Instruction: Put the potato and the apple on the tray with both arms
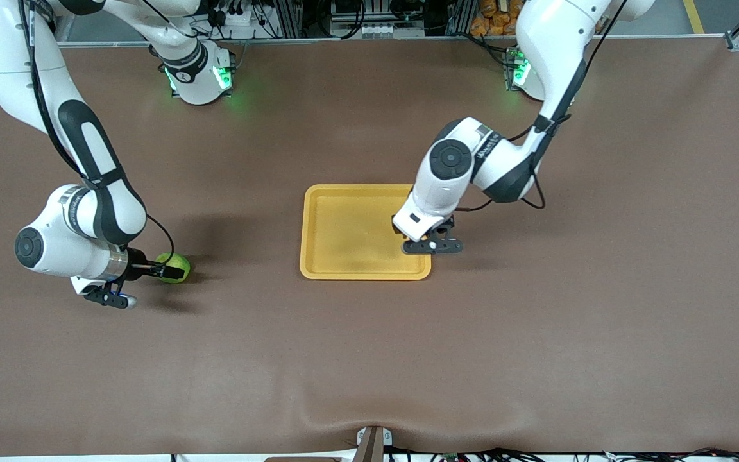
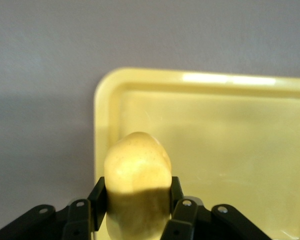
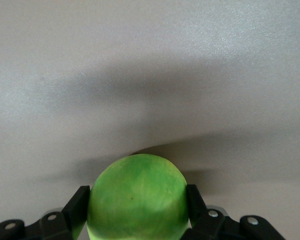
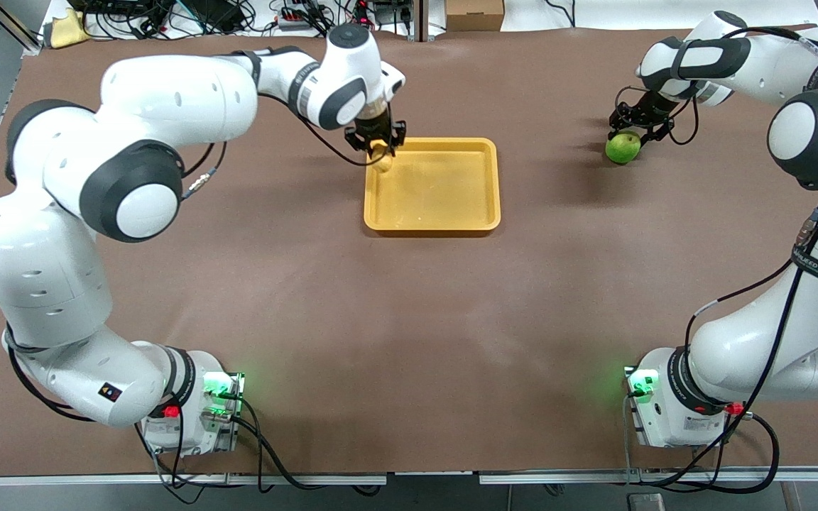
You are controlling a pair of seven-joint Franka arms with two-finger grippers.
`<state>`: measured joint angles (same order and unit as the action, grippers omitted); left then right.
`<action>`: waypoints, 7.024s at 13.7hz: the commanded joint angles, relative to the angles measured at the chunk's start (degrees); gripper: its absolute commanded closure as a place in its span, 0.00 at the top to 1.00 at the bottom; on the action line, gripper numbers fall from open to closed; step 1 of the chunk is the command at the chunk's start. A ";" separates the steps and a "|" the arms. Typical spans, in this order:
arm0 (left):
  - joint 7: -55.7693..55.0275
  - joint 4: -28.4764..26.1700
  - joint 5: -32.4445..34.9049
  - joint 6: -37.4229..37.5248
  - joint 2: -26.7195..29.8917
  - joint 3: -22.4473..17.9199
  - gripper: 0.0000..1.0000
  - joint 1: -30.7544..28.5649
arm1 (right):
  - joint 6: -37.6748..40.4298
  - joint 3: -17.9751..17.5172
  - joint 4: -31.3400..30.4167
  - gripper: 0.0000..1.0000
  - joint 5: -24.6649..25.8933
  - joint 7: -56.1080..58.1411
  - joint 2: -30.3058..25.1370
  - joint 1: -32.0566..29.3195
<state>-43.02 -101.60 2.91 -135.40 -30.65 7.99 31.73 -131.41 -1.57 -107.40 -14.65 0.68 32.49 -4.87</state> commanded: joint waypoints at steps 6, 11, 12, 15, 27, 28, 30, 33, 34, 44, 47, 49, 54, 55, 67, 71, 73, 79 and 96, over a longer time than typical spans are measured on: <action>-4.52 5.88 2.89 1.19 -7.05 -0.87 0.03 2.55 | 14.13 0.08 6.48 0.00 -0.91 -0.59 -2.52 0.21; -4.62 5.63 4.65 1.19 -7.23 -0.96 0.42 1.94 | 21.88 -0.01 9.23 0.00 -0.47 -10.06 -4.36 3.28; -4.62 5.63 4.65 1.19 -7.32 -0.96 0.62 1.85 | 22.42 -0.10 9.23 0.00 -0.47 -13.66 -4.54 4.68; -4.88 5.80 4.56 1.19 -6.62 -0.96 1.00 1.67 | 22.33 -1.14 9.31 0.00 -0.30 -22.28 -4.81 8.38; -0.51 14.15 3.60 22.10 7.52 -0.34 1.00 -9.21 | 16.02 -21.88 9.84 0.00 10.60 -57.18 -2.79 8.30; 1.25 14.15 3.60 23.50 9.01 -0.34 1.00 -10.27 | 14.70 -22.85 9.76 0.00 11.21 -58.76 -2.18 8.39; 3.02 14.15 3.60 25.62 11.65 -0.34 1.00 -12.73 | 12.68 -24.00 9.67 0.00 13.41 -61.84 -0.60 9.09; 8.19 14.24 3.60 28.52 14.90 -0.43 1.00 -16.42 | 7.50 -24.35 9.58 0.00 15.26 -67.55 2.74 11.02; 8.91 14.15 3.60 30.18 15.87 -0.43 1.00 -18.00 | 6.52 -24.62 9.58 0.00 15.70 -69.14 3.36 11.72; 24.89 14.33 4.12 40.12 23.96 -1.65 1.00 -25.93 | 1.16 -24.44 9.32 0.00 18.50 -75.47 6.88 15.68; 31.14 14.77 3.69 42.67 24.67 -1.66 1.00 -28.21 | 0.54 -24.53 9.49 0.71 19.57 -77.59 7.76 15.68; 32.11 15.64 3.51 44.25 25.90 -1.66 1.00 -28.21 | 0.71 -24.53 9.49 1.00 19.57 -77.85 7.76 15.51; 32.73 17.84 -0.44 49.09 28.09 -2.10 1.00 -28.30 | 8.93 -24.62 15.62 1.00 19.57 -76.89 7.06 14.19; 32.73 17.84 -0.53 49.09 28.36 -2.01 1.00 -28.30 | 12.28 -24.62 18.08 1.00 19.48 -76.28 7.14 13.84; 36.94 11.97 -0.53 50.94 36.26 -5.87 1.00 -28.65 | 33.12 -24.53 28.65 1.00 23.16 -76.10 2.67 8.30; 37.13 9.85 -0.53 51.03 38.29 -6.23 1.00 -28.83 | 37.36 -25.59 31.45 1.00 22.91 -72.68 0.65 5.31; 37.13 9.67 -0.45 51.11 38.64 -5.97 1.00 -29.62 | 41.21 -25.59 35.31 1.00 22.73 -67.77 0.55 4.70; 37.13 10.46 -0.53 51.12 38.91 -5.62 1.00 -29.53 | 56.86 -24.71 44.37 1.00 23.34 -51.33 0.47 2.15; 36.07 10.28 -0.53 49.88 38.73 -5.62 1.00 -29.62 | 63.12 -0.28 45.18 1.00 16.58 -11.06 -17.98 5.58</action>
<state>-6.78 -90.46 3.34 -85.16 7.03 1.98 2.86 -68.38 -3.80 -60.26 2.87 -11.90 17.25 -0.34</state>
